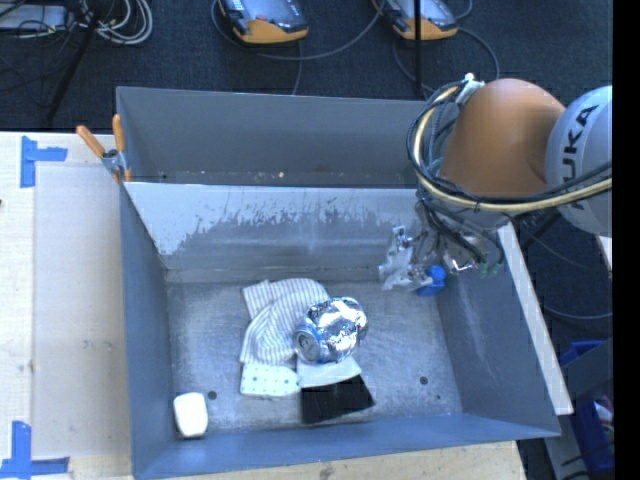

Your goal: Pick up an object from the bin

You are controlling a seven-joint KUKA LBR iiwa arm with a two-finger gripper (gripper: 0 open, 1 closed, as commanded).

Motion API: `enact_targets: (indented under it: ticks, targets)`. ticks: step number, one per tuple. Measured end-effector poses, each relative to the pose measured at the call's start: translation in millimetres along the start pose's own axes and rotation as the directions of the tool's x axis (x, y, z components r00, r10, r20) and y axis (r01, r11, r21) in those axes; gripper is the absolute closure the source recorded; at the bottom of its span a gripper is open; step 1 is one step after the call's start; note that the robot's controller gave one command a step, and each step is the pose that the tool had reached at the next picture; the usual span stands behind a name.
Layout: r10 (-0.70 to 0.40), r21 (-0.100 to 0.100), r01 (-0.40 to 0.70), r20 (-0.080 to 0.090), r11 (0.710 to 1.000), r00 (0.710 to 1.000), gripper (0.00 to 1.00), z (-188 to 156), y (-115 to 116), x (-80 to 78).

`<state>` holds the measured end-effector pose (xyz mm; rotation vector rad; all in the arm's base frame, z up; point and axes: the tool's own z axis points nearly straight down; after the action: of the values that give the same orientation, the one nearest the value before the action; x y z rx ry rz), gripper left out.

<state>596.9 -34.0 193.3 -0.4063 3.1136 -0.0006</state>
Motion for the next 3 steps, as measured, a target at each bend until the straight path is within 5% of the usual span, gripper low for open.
enact_targets:
  ticks: [1, 2, 3]
  targets:
    - [-0.166, -0.003, 0.166, -0.002, 0.986, 0.986, 1.0, 24, 3, 19.0]
    - [-0.088, -0.001, 0.088, -0.001, 0.996, 0.996, 1.0, 47, 3, 14.6]
    - [-0.051, -0.004, 0.051, -0.007, 0.999, 0.999, 1.0, 26, 8, 14.6]
